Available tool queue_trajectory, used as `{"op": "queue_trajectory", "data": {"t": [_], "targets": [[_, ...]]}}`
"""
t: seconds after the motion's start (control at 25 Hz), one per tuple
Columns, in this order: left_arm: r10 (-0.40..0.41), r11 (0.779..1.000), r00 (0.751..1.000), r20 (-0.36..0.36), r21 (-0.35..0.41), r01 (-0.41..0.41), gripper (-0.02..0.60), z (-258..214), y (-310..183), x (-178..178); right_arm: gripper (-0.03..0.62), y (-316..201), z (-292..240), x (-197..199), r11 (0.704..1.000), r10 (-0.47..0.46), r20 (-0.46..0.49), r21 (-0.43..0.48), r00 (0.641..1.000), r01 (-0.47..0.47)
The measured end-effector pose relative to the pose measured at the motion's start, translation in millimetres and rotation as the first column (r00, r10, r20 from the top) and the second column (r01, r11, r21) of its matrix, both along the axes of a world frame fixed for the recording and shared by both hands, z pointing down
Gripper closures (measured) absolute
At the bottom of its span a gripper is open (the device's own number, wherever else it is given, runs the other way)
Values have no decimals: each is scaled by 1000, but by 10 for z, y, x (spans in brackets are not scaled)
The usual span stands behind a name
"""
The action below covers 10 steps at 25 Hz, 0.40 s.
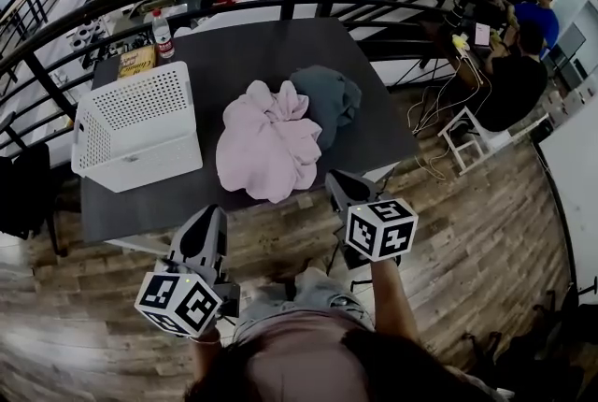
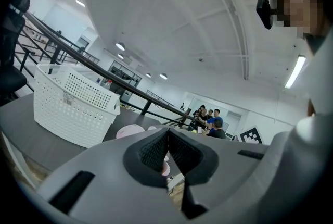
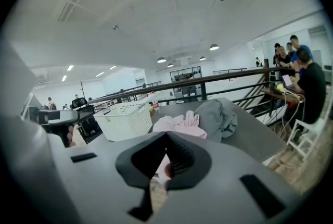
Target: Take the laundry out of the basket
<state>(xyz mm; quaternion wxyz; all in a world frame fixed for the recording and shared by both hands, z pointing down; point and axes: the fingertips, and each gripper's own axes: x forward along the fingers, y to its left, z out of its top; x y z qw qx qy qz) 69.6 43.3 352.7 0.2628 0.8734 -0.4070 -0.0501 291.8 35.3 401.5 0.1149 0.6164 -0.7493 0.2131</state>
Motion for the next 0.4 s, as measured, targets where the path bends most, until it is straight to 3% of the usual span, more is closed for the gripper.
{"op": "queue_trajectory", "data": {"t": [0.4], "targets": [[87, 996, 996, -13, 17, -86, 582, 105, -110, 134, 579, -99, 126, 39, 1000, 14, -14, -13, 1000, -14]]}}
